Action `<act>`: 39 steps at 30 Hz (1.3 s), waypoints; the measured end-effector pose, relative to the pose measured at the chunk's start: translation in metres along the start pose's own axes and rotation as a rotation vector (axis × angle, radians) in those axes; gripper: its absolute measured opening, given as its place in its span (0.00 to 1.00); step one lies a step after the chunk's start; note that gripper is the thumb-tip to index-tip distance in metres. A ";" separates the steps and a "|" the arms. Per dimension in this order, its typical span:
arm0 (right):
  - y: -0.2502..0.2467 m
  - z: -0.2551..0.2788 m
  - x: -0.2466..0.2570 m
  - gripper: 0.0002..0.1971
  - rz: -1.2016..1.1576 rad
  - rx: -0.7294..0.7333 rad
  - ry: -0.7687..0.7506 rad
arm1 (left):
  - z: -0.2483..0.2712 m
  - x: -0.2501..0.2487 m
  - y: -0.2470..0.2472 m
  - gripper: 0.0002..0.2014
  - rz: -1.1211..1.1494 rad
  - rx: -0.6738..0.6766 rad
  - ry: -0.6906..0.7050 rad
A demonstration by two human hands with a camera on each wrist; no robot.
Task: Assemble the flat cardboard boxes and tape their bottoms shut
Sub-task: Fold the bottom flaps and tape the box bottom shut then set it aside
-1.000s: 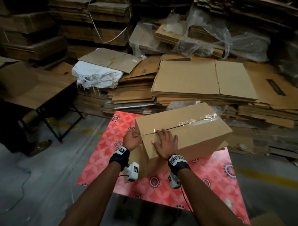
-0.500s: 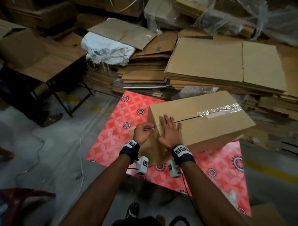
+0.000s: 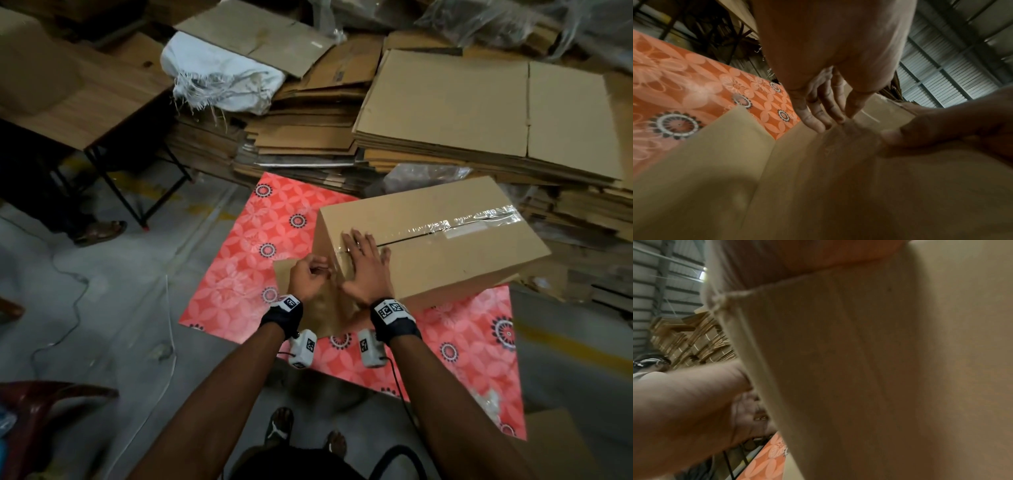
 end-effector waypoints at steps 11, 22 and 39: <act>-0.003 -0.002 -0.005 0.50 -0.180 0.022 0.009 | 0.027 0.003 0.003 0.32 -0.392 0.186 0.161; -0.005 -0.003 -0.003 0.37 -0.480 -0.007 0.109 | 0.030 0.010 0.015 0.29 -0.458 0.159 0.286; -0.006 -0.001 -0.001 0.37 -0.527 -0.121 0.102 | 0.031 0.015 0.013 0.24 -0.442 0.132 0.251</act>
Point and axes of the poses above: each hand's wrist, its own z-axis away from the middle knuckle, its own y-axis out of the palm, x = y × z, the point moved 2 cm from there along -z, towards the middle knuckle, and after that the axes turned 4 degrees about y, right-handed, at the moved point
